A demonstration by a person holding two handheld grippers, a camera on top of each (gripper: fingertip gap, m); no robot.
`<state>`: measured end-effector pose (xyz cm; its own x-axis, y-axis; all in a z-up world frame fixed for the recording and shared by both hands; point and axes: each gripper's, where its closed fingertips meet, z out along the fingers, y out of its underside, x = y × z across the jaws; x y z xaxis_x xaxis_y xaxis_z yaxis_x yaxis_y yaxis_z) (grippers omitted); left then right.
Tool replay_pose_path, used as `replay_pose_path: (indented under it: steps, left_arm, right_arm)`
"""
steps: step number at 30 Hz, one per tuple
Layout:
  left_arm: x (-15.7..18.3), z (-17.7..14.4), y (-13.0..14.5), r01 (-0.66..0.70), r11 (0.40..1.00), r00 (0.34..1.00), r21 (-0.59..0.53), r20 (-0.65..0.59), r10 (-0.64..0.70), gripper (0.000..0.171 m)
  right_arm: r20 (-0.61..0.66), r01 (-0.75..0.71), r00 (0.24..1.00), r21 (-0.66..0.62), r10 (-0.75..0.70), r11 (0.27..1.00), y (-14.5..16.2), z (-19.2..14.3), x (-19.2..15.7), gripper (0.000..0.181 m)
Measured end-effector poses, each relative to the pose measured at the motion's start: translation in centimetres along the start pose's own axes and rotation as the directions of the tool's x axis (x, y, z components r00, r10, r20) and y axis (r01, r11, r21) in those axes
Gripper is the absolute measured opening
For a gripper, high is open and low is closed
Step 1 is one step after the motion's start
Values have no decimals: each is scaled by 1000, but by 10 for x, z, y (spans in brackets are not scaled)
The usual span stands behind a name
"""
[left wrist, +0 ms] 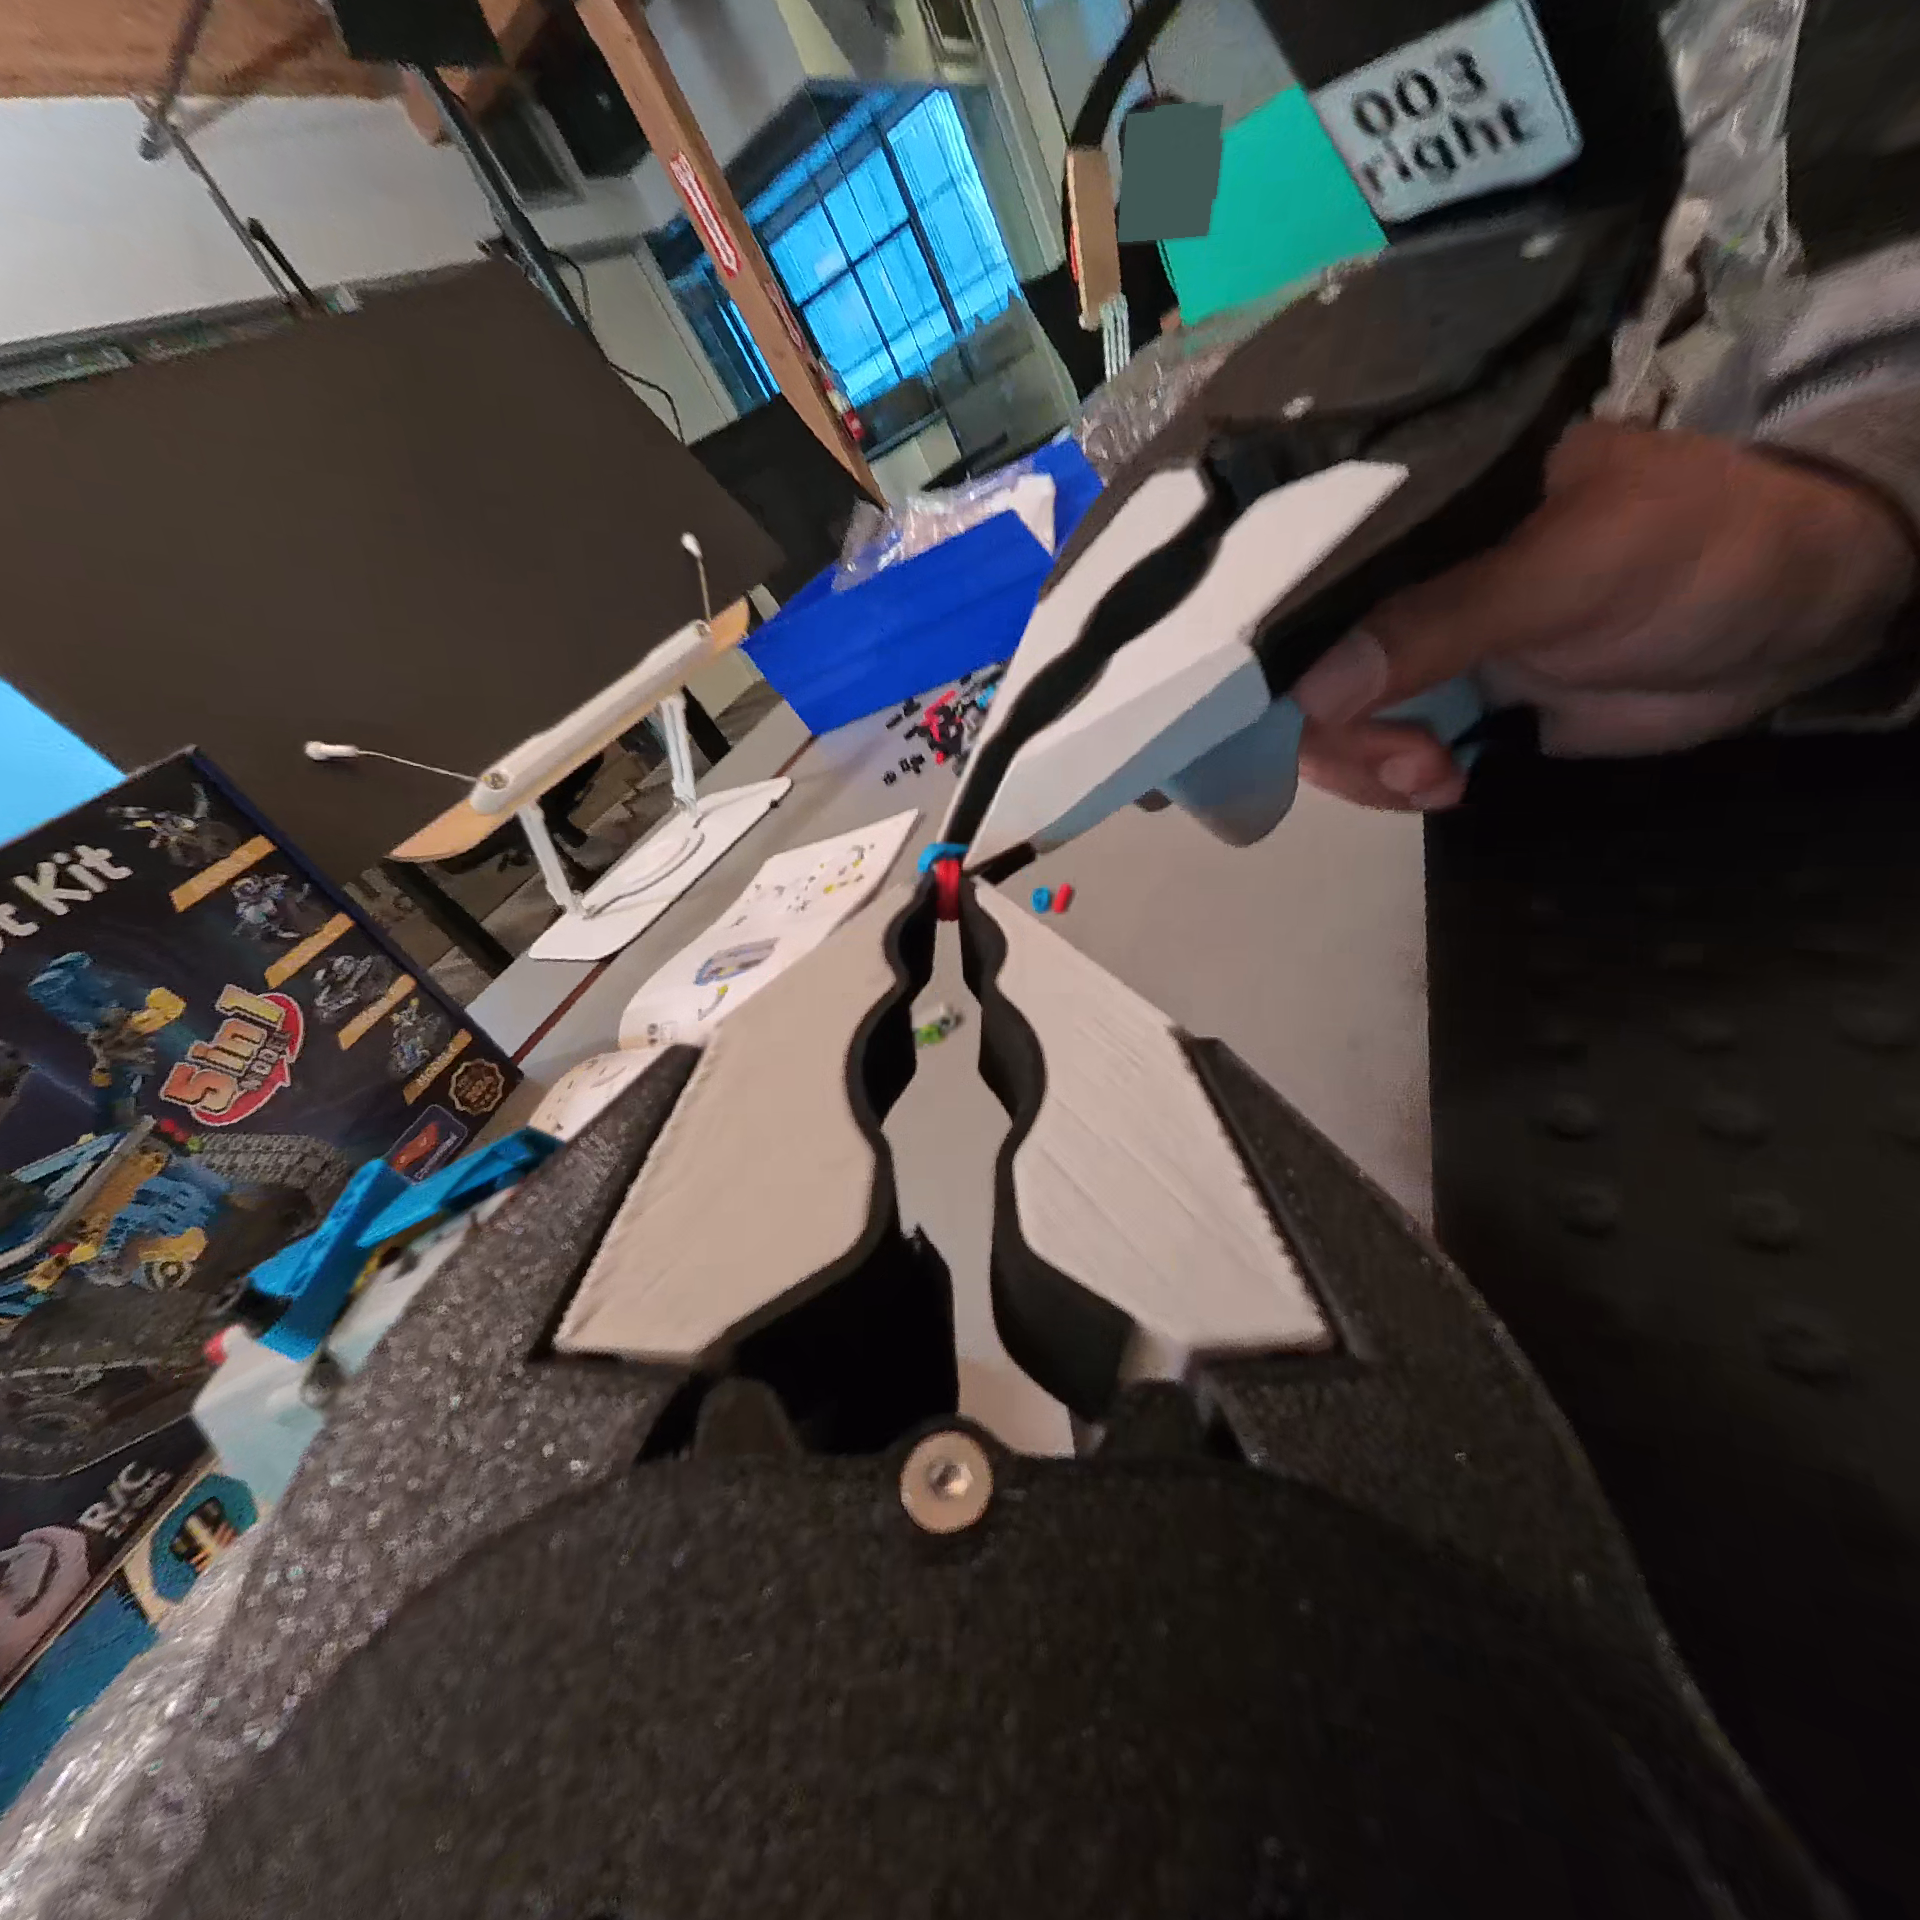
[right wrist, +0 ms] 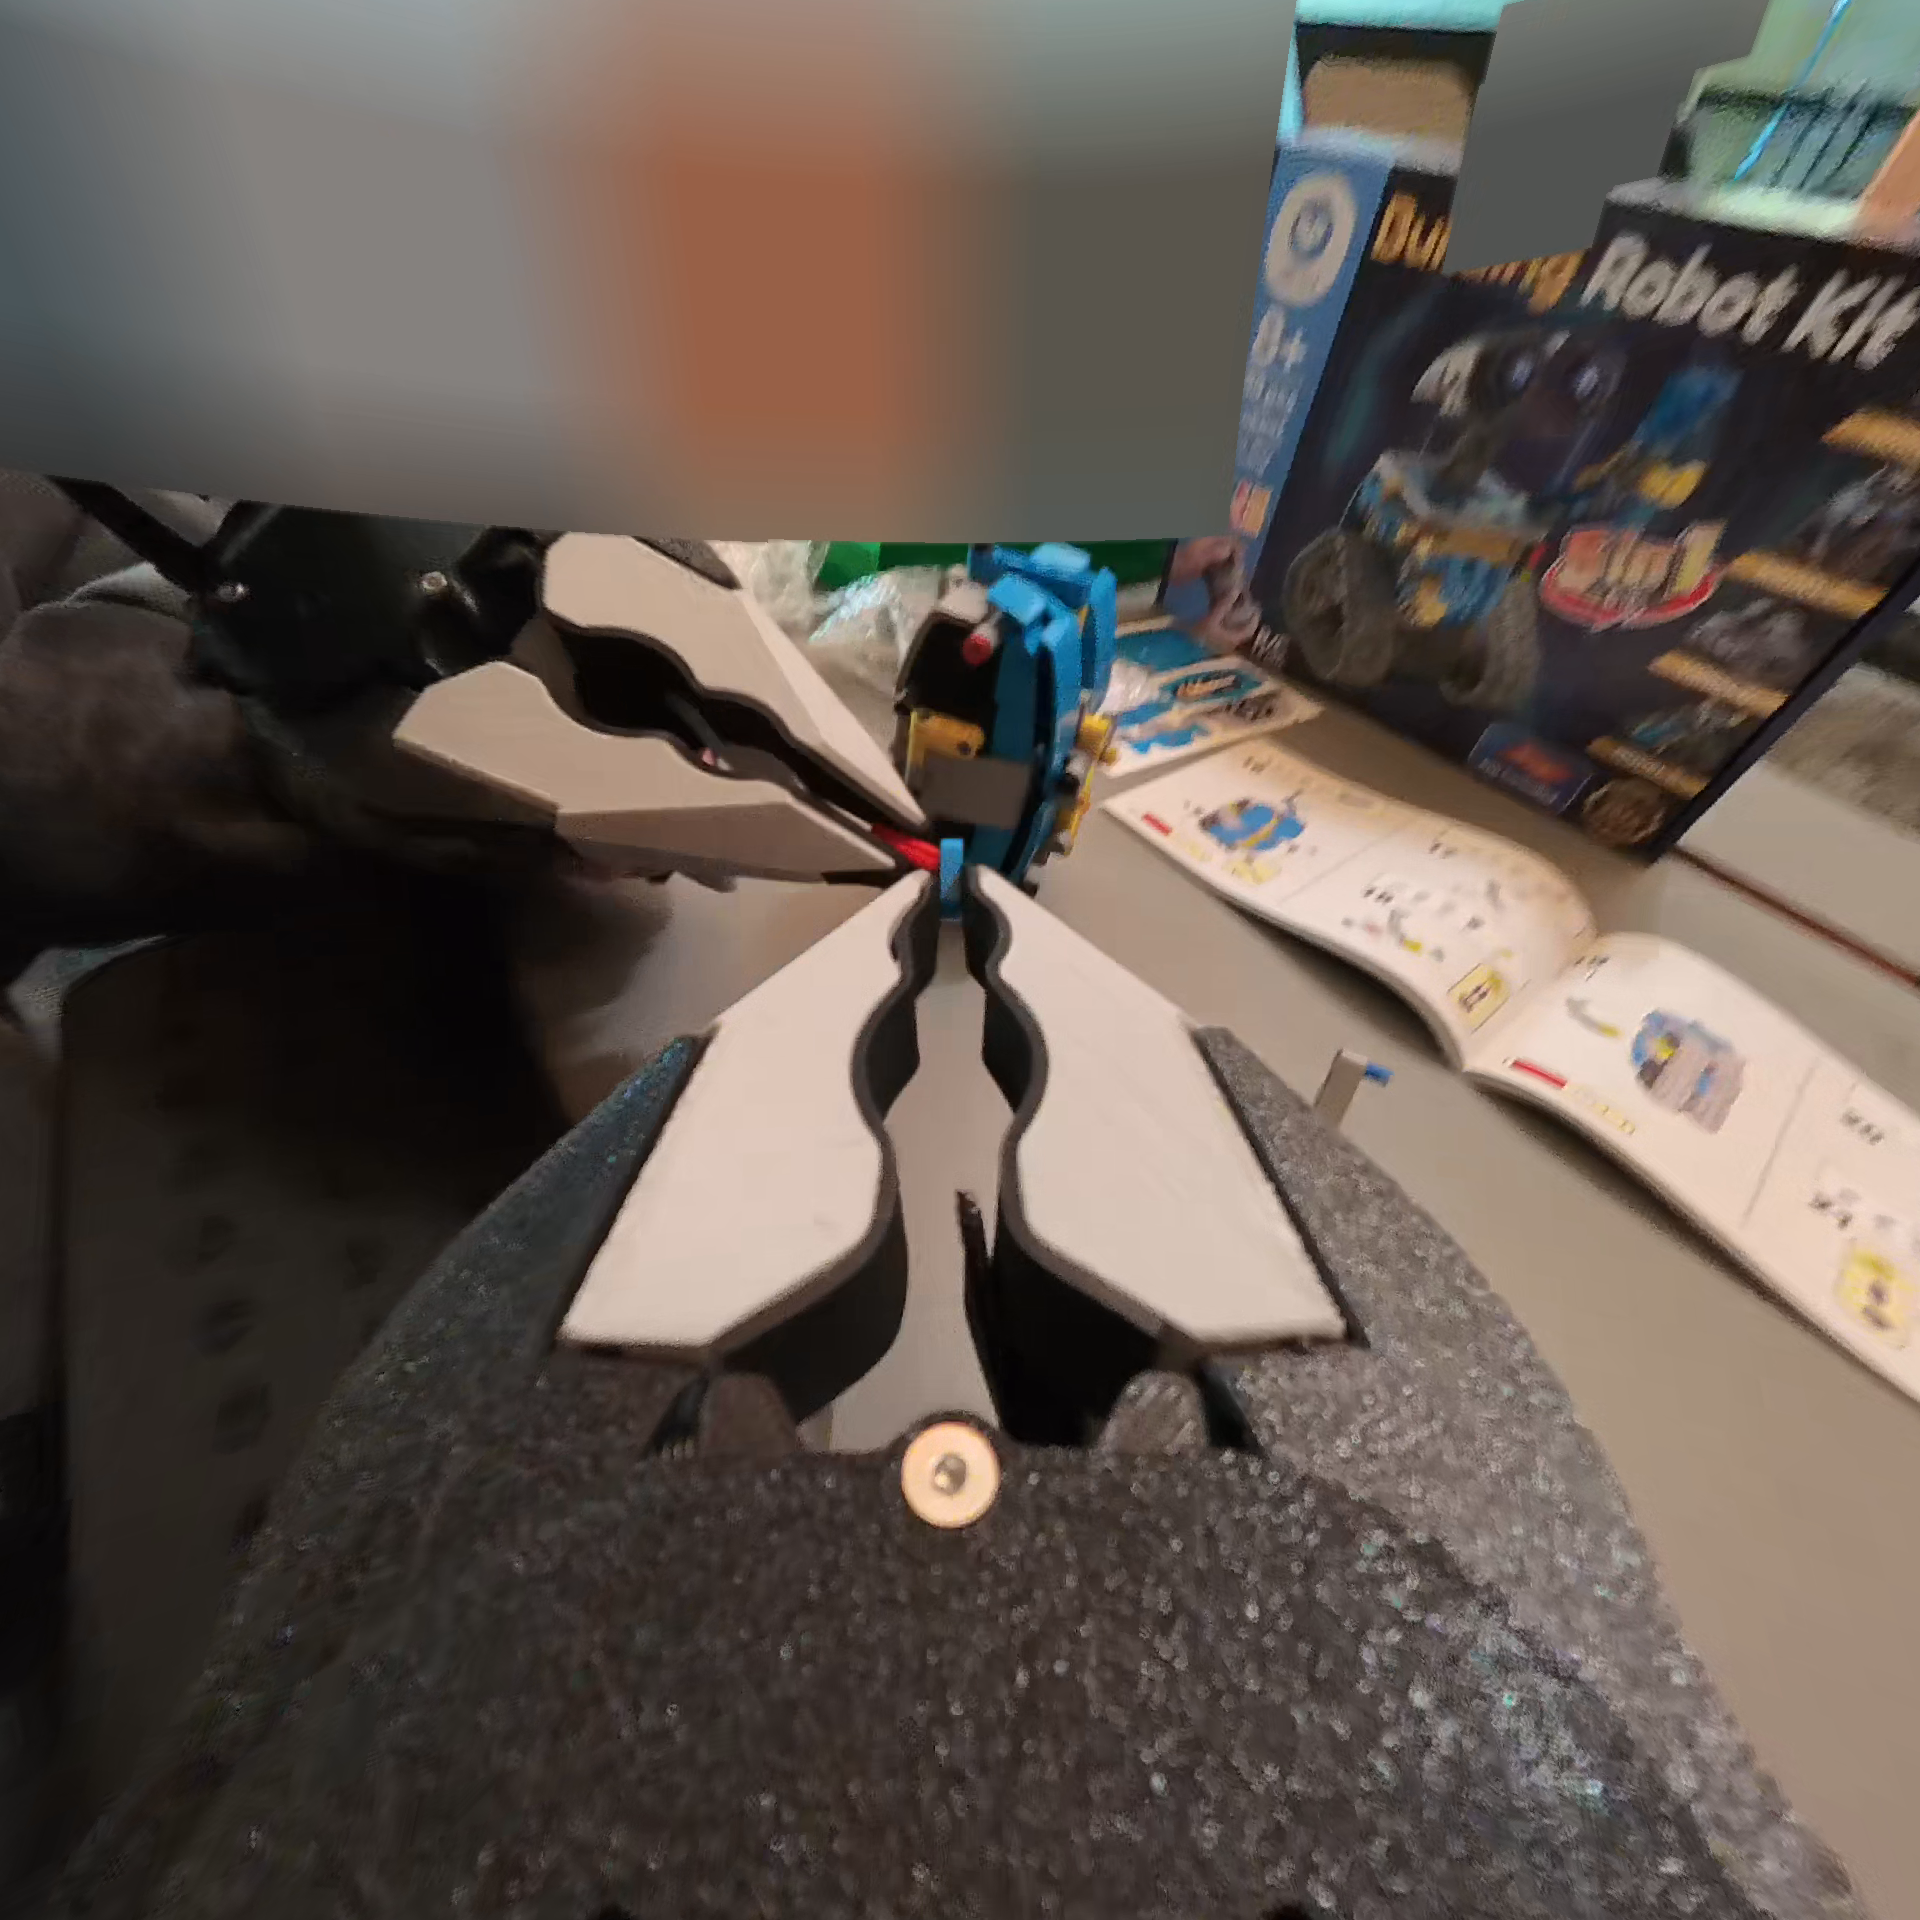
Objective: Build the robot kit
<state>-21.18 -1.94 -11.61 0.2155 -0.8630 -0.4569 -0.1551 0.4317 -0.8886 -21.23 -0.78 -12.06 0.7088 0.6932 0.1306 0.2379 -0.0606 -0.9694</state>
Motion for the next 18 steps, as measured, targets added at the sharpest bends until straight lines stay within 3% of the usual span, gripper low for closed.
replay_pose_path:
  steps: [9,13,18]
  left_arm:
    - [-16,-11,-19,164,980,985,112,26,-168,3]
    - [-21,-14,-25,264,951,964,163,-13,-265,3]
    - [-24,-18,-30,281,939,959,200,-11,-284,3]
  right_arm:
    - [-248,293,934,125,-256,948,-29,3,-3,3]
    - [-233,276,945,182,-231,944,-37,4,-4,3]
    - [-269,303,932,215,-242,928,-44,4,-7,3]
